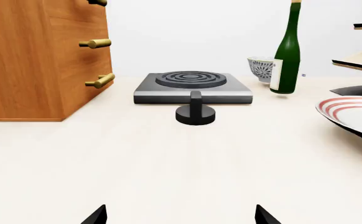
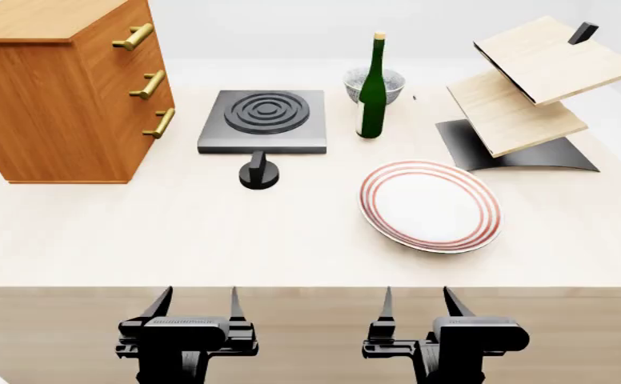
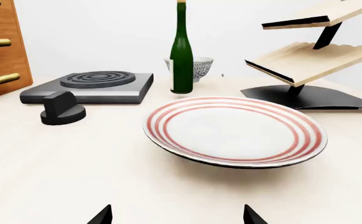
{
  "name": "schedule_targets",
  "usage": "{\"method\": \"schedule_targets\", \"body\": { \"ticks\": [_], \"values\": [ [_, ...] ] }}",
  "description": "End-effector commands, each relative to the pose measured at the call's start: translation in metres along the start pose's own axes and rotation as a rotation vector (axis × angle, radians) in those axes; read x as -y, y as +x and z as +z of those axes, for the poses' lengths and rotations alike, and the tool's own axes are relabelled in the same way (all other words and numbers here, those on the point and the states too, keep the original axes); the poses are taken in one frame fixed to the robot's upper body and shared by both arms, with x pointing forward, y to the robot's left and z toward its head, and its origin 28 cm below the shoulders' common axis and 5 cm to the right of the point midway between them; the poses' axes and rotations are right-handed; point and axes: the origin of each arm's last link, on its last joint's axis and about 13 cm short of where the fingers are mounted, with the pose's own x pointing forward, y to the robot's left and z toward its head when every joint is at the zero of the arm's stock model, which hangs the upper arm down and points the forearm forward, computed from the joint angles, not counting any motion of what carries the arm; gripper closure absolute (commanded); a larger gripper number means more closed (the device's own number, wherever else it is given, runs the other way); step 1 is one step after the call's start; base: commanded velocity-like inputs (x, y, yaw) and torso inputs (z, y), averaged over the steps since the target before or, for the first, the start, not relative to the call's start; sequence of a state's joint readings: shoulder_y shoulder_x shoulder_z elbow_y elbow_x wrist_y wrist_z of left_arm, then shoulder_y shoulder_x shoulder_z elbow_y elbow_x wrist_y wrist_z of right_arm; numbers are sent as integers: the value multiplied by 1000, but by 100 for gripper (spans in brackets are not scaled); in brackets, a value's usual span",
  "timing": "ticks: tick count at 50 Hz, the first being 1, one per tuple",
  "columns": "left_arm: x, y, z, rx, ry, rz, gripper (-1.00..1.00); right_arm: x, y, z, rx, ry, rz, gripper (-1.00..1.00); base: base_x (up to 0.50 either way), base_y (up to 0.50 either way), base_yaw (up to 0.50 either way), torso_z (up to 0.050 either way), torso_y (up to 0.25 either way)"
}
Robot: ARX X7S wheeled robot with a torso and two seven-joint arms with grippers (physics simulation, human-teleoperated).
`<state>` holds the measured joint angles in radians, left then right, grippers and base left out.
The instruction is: Turn on the stove.
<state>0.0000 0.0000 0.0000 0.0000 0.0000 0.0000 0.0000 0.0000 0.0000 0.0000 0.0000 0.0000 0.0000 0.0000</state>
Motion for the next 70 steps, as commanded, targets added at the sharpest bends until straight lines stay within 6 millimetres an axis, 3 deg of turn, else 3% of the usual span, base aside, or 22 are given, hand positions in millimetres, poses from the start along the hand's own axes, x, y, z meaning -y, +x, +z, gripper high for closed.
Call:
{"method": "schedule_targets", "body": {
  "ticks": [1,10,13,17,20,23,24,31,36,40,53,70],
  "values": [
    [0,0,0,0,0,0,-100,0,0,0,0,0,0,-100,0,0,0,0,0],
    [-3,-3,2,18,-21,56,-100,0,-2,-1,-40,-53,-39,-100,0,0,0,0,0],
    [-3,-4,3,8,-26,28,-100,1,-3,0,-36,6,-24,-100,0,0,0,0,0],
    [-3,-1,4,-20,45,44,-100,2,-2,4,-72,-5,-48,-100,0,0,0,0,0],
    [-5,2,21,-13,78,23,-100,3,-1,15,-80,-2,-63,-100,0,0,0,0,0],
    [-8,1,52,-52,32,0,-100,2,-7,45,-50,-22,-27,-100,0,0,0,0,0],
    [-9,-1,71,-29,43,3,-100,3,-8,62,-48,-20,-34,-100,0,0,0,0,0],
    [-12,-14,136,7,13,-3,-100,7,-12,121,-21,-30,-63,-100,0,0,0,0,0],
    [-12,-24,157,32,-36,-30,-100,8,-22,148,10,18,-44,-100,0,0,0,0,0],
    [-13,-26,160,37,-44,-40,-100,8,-25,155,36,20,-47,-100,0,0,0,0,0],
    [-16,-22,150,26,-44,-22,-100,9,-24,150,80,45,-46,-100,7,0,0,0,0],
    [-16,-21,147,27,-39,-21,-100,10,-24,148,74,86,-20,-100,486,0,0,0,0]
  ]
}}
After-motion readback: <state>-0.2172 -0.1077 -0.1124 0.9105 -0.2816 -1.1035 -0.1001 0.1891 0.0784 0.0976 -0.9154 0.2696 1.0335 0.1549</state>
